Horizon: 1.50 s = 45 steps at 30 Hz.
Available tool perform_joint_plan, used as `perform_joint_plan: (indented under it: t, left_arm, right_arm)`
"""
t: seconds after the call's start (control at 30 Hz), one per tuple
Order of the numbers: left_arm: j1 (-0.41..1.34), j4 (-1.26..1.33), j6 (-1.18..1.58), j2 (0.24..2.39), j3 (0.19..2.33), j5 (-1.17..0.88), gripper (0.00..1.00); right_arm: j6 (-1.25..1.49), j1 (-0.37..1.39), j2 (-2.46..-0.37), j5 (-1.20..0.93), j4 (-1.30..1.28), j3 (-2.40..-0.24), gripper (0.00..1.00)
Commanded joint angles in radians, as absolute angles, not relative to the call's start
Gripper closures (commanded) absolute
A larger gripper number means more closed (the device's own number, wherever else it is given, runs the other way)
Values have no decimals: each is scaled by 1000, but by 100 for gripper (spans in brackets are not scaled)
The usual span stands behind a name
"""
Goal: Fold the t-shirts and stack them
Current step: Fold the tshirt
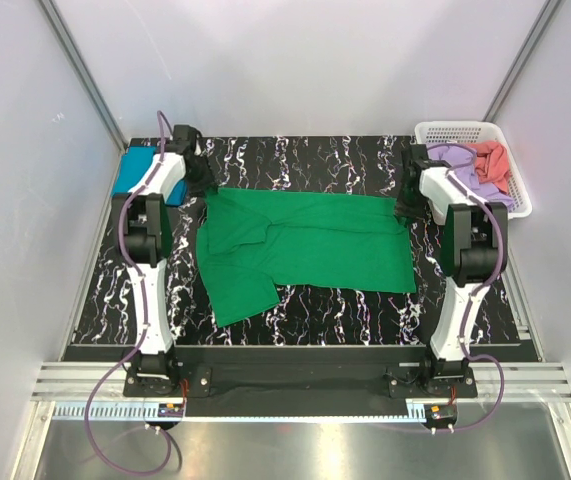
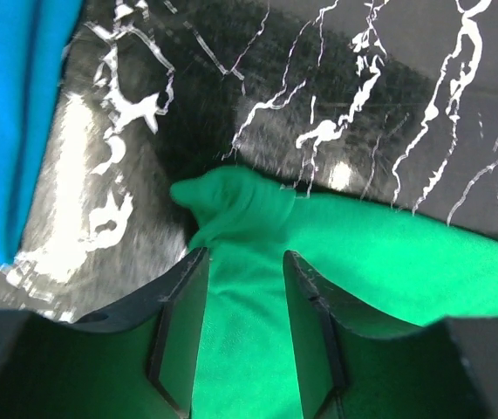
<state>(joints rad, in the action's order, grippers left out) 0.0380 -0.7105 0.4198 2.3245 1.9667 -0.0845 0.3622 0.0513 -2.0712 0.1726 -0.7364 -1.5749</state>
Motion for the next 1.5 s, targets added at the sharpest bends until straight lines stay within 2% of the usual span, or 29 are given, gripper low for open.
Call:
perform_joint_plan:
  t: [0.0,0.2,0.37,0.47,0.6,0.63,0.73,0.83,0.9,1.03,1.17,1.47]
  left_arm:
    - [34,-776,429,2162,2008,-75,54]
    - [55,-807,399,1898,1780,-67,52]
    - [57,-819,405,1646,1383,-95,50]
    - [66,-841,411,1453,1157,-118,46]
    - [67,-856,471,1237,964,-169,36]
    - [67,-853,486,1206,931,-192,35]
    - [69,-807,543,1103,790,-277,31]
    - [112,-782,598,1074,745,-272,27]
    - [140,-808,667,1081,749,-227,26]
    - [140,-735,833,1069,591,-259,28]
    - [143,-600,1000,968,419,-290,37]
    - [207,-678,1104,836,361,-127,44]
  right_arm:
    - [394,46,-1916,147,-807,-1563,72]
    - [400,48,-1924,83,-741,-1516,72]
    - [385,28,-1985,71,-747,-1505,71]
    - [397,12,-1941,77,-796,-1485,70]
    - [434,12,-1804,55,-914,-1454,61]
    - [454,11,-1774,37,-931,-1434,52]
    - [518,12,-1651,-37,-951,-1286,39]
    - [572,12,-1522,-31,-904,-1108,36]
    - [618,11,-1468,-55,-871,-1024,36]
    - [687,11,-1453,-100,-831,-971,39]
    - [695,9,-1450,-78,-827,-983,45]
    - [669,11,-1433,-54,-815,-962,54]
